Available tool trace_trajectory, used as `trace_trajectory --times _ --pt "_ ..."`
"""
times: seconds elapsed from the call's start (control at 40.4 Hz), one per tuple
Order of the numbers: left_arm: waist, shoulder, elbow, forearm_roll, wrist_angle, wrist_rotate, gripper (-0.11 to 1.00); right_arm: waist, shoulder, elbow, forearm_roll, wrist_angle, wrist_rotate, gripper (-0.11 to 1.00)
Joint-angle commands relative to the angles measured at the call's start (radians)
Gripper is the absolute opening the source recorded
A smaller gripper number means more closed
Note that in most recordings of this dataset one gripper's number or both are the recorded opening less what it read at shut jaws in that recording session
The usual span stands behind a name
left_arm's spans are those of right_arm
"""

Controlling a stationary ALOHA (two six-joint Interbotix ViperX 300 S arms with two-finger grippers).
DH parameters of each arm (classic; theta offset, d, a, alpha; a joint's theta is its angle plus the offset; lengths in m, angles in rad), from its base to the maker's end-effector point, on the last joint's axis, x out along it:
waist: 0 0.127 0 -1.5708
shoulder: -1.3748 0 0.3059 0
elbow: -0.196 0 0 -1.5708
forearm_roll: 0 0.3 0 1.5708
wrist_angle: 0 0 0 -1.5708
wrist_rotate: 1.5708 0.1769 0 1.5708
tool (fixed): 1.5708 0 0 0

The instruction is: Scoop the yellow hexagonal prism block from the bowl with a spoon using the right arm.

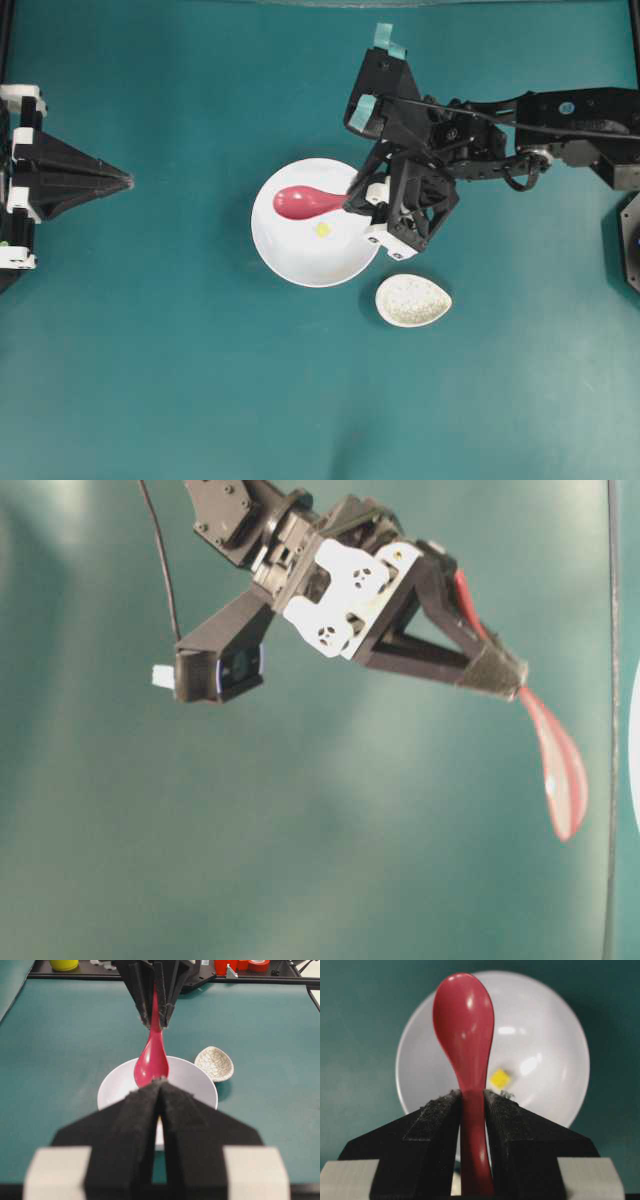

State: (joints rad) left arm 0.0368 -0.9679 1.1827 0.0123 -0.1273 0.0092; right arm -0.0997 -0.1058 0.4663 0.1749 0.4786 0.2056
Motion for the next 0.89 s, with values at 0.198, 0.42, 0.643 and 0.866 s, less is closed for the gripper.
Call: trace_trajectory --times 0.198,0.42,0.643,0.866 --pt "0.003 0.003 -0.023 0.002 -0.002 0.002 -0.01 0.002 -0.029 -0.021 0.003 0.167 0.158 0.23" --pt "0.003 0.002 -0.023 0.002 0.0 0.002 -0.01 0.002 -0.025 -0.032 0.002 0.285 0.253 0.23" --pt "0.003 0.003 -0.023 0.003 0.0 0.002 -0.01 0.002 0.012 -0.081 0.003 0.394 0.314 0.23" --pt "0.003 0.008 -0.023 0.002 0.0 0.002 -0.01 0.002 0.092 -0.192 0.002 0.517 0.318 0.23"
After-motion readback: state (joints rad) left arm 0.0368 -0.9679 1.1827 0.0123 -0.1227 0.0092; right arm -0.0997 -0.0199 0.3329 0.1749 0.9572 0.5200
